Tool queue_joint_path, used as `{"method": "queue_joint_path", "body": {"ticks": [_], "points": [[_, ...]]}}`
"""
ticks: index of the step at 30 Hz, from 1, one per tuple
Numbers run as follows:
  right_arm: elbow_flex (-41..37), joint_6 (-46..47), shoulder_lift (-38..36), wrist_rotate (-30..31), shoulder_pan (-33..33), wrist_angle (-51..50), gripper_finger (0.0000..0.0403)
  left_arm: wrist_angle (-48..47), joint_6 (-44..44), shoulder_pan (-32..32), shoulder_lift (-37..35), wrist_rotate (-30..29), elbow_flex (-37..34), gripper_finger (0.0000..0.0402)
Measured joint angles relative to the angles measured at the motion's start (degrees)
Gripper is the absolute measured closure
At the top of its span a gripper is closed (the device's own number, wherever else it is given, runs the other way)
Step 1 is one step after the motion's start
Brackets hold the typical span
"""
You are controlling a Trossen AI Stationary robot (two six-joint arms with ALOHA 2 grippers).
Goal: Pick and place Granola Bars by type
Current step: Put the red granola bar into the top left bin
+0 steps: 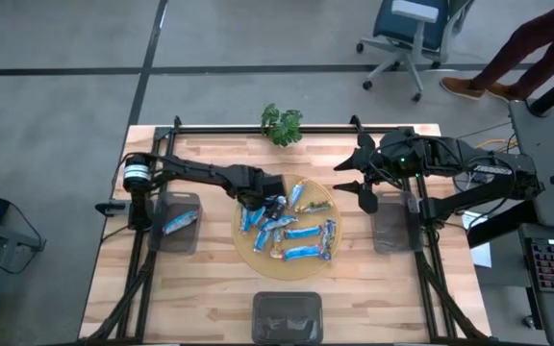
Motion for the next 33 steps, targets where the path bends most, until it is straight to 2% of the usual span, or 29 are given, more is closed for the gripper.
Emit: {"method": "queue_joint_path", "body": {"ticks": [7,23,33], "points": [[0.0,-0.83,0.0,0.0,0.0,0.0,0.0184,2.02,-0.06,-0.52,0.0,0.3,-0.44,0.0136],[0.0,-0.83,0.0,0.07,-0.02,0.0,0.0184,3.54,-0.33,-0.59,4.1,2.39,-0.34,0.0198],[0.0,-1.22,0.0,1.57,-0.02,0.0,0.0184,1.82,0.24,-0.57,3.93,3.23,-0.18,0.0301]]}}
